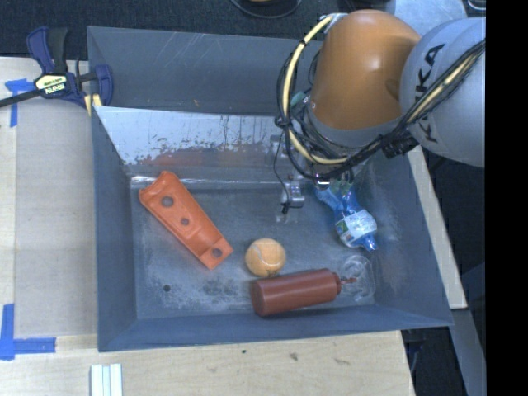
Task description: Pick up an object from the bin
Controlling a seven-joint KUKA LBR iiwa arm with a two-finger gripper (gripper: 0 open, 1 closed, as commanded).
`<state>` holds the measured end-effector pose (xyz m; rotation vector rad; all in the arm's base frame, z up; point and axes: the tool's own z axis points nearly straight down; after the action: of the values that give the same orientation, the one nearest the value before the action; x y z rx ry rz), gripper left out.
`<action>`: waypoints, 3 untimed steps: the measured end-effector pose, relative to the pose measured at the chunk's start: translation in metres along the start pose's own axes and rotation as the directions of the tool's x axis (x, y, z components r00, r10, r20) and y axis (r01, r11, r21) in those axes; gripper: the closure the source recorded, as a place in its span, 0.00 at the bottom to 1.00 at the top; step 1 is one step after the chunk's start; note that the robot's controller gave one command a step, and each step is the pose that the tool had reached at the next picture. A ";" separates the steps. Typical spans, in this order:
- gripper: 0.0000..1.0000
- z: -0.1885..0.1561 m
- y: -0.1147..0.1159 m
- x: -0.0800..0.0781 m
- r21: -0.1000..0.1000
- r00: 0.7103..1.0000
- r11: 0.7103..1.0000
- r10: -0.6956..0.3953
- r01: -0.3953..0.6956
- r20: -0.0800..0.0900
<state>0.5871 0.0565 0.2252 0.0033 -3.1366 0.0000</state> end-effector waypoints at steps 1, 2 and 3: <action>0.00 -0.005 0.000 -0.001 -0.001 1.000 1.000 0.001 -0.001 0.009; 0.00 0.059 -0.009 0.082 0.000 0.996 0.996 -0.089 0.089 0.005; 0.00 0.073 0.003 0.089 0.001 0.991 0.991 -0.134 0.134 0.008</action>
Offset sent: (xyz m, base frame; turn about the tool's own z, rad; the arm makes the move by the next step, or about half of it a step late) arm -0.0904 -0.0101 -0.0645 -0.0975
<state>0.4981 0.0589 0.1528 0.2141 -3.1371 -0.0004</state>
